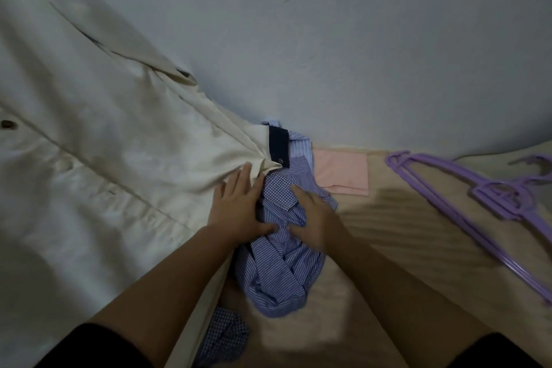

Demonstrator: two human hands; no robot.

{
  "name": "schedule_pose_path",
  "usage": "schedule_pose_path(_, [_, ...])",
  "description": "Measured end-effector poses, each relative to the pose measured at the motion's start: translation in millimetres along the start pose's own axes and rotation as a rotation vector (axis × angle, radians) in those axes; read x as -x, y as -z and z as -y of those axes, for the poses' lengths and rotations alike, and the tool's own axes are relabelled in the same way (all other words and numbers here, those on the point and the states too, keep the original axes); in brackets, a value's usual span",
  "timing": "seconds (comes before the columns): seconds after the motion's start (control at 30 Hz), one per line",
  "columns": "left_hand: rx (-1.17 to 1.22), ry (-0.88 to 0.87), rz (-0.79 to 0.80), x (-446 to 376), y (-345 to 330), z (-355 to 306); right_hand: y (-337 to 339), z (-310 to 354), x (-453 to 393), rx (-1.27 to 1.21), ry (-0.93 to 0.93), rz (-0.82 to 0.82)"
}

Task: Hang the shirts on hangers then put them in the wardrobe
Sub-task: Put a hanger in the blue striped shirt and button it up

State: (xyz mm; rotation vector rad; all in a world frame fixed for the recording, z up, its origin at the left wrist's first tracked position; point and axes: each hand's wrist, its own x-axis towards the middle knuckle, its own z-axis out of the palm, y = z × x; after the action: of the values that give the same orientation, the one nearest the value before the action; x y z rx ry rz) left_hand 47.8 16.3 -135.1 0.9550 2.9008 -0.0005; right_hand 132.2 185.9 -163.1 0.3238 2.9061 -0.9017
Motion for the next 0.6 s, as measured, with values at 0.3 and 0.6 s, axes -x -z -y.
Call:
schedule_pose_path(0.3, [0.0, -0.078, -0.05, -5, 6, -23, 30, -13, 23, -0.229, 0.035, -0.082])
schedule_pose_path(0.6, [-0.053, -0.189, -0.005, 6, 11, -77, 92, -82, 93, -0.031, -0.088, -0.09])
